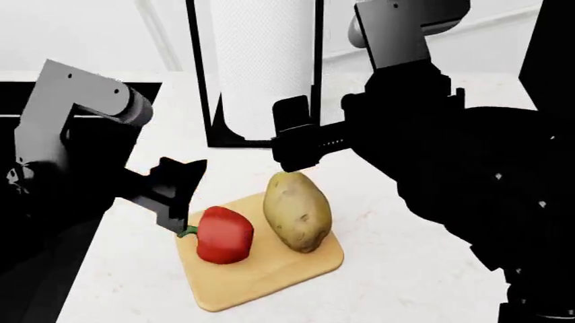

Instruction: Pick the vegetables from the sink and place them on the cutting board.

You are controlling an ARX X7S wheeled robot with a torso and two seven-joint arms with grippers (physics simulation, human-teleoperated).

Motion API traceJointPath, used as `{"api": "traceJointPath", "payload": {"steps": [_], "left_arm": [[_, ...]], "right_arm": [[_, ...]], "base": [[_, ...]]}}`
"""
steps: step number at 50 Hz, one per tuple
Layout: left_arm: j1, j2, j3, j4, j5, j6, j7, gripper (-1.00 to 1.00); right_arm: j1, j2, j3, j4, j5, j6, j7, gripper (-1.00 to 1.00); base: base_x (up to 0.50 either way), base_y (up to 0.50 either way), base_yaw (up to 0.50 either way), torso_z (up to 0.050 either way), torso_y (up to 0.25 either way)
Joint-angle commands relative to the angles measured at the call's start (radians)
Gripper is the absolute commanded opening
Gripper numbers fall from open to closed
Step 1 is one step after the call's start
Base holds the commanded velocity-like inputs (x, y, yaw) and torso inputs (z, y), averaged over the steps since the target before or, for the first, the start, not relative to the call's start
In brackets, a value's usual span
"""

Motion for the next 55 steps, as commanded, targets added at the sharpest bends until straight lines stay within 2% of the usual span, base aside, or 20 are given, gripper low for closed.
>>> {"api": "traceJointPath", "payload": {"steps": [1,8,18,23,33,48,55], "left_arm": [[-0.015,-0.029,-0.133,-0.010,-0.014,0.026,-0.090,1.00],[-0.018,-0.067,-0.184,-0.009,-0.021,0.025,-0.133,1.00],[-0.047,-0.180,-0.267,0.062,-0.108,-0.074,-0.190,1.00],[-0.152,-0.164,-0.257,0.027,-0.162,-0.149,-0.201,1.00],[-0.325,-0.133,-0.236,-0.052,-0.185,-0.203,-0.241,1.00],[-0.412,-0.125,-0.221,-0.098,-0.201,-0.204,-0.267,1.00],[-0.463,-0.119,-0.212,-0.125,-0.208,-0.200,-0.272,1.00]], "right_arm": [[-0.108,0.072,0.020,-0.122,-0.034,-0.121,-0.005,1.00],[-0.151,0.105,0.086,-0.184,-0.009,-0.117,0.051,1.00],[-0.110,0.131,0.186,-0.286,0.113,0.037,0.154,1.00],[-0.037,0.126,0.196,-0.264,0.142,0.089,0.177,1.00],[0.078,0.110,0.204,-0.202,0.156,0.116,0.191,1.00],[0.251,0.099,0.205,-0.156,0.198,0.188,0.237,1.00],[0.326,0.099,0.180,-0.096,0.169,0.134,0.195,1.00]], "base": [[0.00,0.00,0.00,0.000,0.000],[0.00,0.00,0.00,0.000,0.001],[0.00,0.00,0.00,0.000,0.001],[0.00,0.00,0.00,0.000,0.000],[0.00,0.00,0.00,0.000,0.001],[0.00,0.00,0.00,0.000,0.001],[0.00,0.00,0.00,0.000,0.001]]}}
